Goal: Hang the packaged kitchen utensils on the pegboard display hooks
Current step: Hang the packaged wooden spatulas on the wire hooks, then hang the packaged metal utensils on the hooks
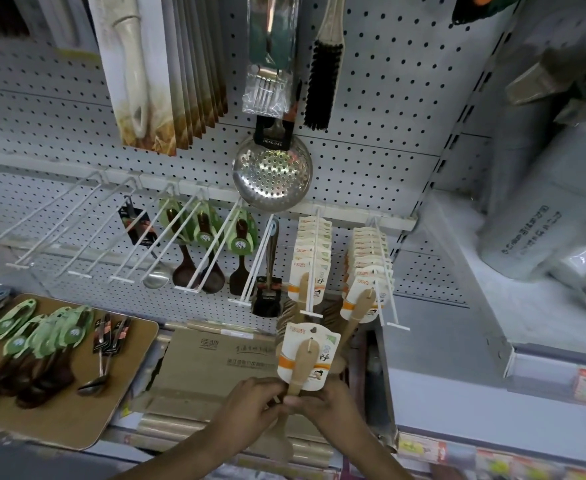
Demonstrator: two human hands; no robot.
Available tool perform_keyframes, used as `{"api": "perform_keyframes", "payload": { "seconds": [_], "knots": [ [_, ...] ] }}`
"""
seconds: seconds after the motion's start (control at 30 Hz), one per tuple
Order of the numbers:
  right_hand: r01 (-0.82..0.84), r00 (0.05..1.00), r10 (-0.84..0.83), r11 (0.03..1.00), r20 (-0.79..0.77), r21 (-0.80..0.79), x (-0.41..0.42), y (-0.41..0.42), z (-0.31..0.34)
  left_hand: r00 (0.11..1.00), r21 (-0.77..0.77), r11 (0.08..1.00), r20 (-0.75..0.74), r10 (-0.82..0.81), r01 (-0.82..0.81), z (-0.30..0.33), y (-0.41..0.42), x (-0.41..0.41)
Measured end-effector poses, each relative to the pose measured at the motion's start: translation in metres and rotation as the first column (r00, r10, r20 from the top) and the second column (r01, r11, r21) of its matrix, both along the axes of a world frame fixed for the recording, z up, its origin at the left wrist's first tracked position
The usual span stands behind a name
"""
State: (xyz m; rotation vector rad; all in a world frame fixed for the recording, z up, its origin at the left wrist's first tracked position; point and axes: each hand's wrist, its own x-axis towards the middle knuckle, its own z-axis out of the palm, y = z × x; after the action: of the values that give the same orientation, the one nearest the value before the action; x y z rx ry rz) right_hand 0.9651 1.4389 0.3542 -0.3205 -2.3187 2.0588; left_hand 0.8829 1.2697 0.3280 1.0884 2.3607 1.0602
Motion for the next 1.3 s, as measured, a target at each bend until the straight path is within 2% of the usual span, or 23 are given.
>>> {"api": "perform_keyframes", "payload": {
  "seconds": [0.2, 0.33, 0.43, 0.73, 1.03, 1.3],
  "knots": [
    [0.109, 0.992, -0.104, 0.991, 0.065, -0.079, -0.002, -0.027, -0.004, 0.996, -0.016, 0.999, 0.068, 0.049, -0.048, -0.017, -0.019, 0.002],
    [0.14, 0.984, -0.128, 0.986, 0.124, -0.093, -0.002, -0.038, -0.009, 0.977, 0.025, 0.995, 0.198, 0.086, -0.093, -0.029, -0.027, 0.005],
    [0.138, 0.982, -0.127, 0.988, 0.142, -0.07, -0.002, -0.041, -0.011, 0.967, 0.009, 0.999, 0.252, 0.045, -0.049, -0.034, -0.031, 0.007],
    [0.253, 0.958, -0.237, 0.964, 0.164, -0.084, -0.009, -0.037, -0.019, 0.975, -0.11, 0.994, 0.214, 0.053, -0.03, -0.053, -0.035, 0.004],
    [0.275, 0.942, -0.25, 0.957, 0.223, -0.089, -0.016, -0.033, -0.024, 0.984, -0.082, 0.996, 0.171, 0.049, -0.035, -0.059, -0.032, -0.002],
    [0.333, 0.929, -0.304, 0.936, 0.213, -0.115, -0.024, -0.026, -0.026, 0.984, -0.139, 0.989, 0.163, 0.064, -0.041, -0.055, -0.024, -0.012]
  ]
}}
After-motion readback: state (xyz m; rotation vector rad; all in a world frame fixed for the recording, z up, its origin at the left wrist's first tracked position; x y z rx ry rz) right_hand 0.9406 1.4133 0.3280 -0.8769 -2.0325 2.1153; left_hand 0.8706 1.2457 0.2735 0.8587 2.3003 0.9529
